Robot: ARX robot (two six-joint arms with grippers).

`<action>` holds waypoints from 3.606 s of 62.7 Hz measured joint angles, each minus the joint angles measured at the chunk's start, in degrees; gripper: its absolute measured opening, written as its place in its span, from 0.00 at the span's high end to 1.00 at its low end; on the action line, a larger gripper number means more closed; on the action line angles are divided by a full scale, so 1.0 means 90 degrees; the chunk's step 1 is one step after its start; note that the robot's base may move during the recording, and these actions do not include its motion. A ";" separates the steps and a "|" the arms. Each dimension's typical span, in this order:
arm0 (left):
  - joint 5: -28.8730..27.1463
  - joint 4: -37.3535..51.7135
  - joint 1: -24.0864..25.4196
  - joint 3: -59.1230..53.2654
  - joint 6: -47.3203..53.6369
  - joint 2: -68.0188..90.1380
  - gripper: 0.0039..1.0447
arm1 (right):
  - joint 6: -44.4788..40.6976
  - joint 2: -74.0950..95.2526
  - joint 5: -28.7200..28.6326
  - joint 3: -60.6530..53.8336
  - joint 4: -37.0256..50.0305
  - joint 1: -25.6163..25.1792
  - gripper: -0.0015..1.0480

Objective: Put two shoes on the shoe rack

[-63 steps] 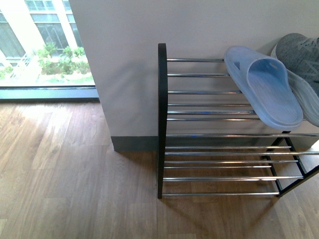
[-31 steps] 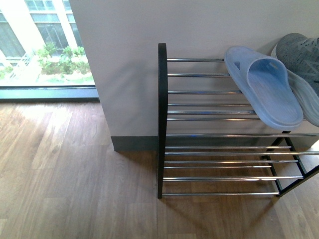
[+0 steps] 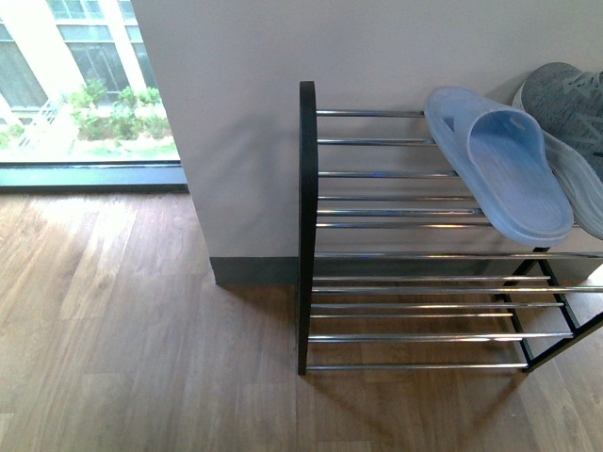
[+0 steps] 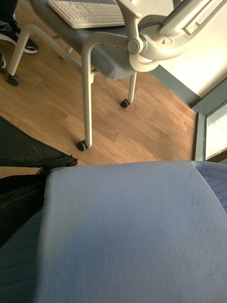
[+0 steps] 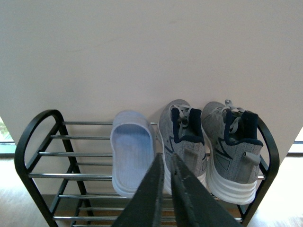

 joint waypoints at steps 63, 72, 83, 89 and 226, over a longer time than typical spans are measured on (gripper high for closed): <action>0.0206 0.1316 -0.0670 0.2050 -0.1885 0.2664 0.99 | 0.0019 -0.0010 0.0002 0.0000 -0.0017 0.0012 0.09; 0.1375 0.2344 -0.0687 0.3776 -0.0527 0.4160 0.99 | 0.0019 -0.0012 0.0005 0.0000 -0.0017 0.0012 0.09; 0.2178 0.2195 -0.0627 0.5195 0.0498 0.5627 0.99 | 0.0019 -0.0012 0.0002 0.0000 -0.0017 0.0012 0.09; 0.2385 0.1933 -0.0602 0.5714 0.0860 0.6263 0.99 | 0.0019 -0.0012 0.0002 0.0000 -0.0017 0.0012 0.09; 0.5557 0.9629 0.1780 -0.1086 0.3694 0.1537 0.99 | 0.0019 -0.0012 0.0002 0.0002 -0.0017 0.0012 0.09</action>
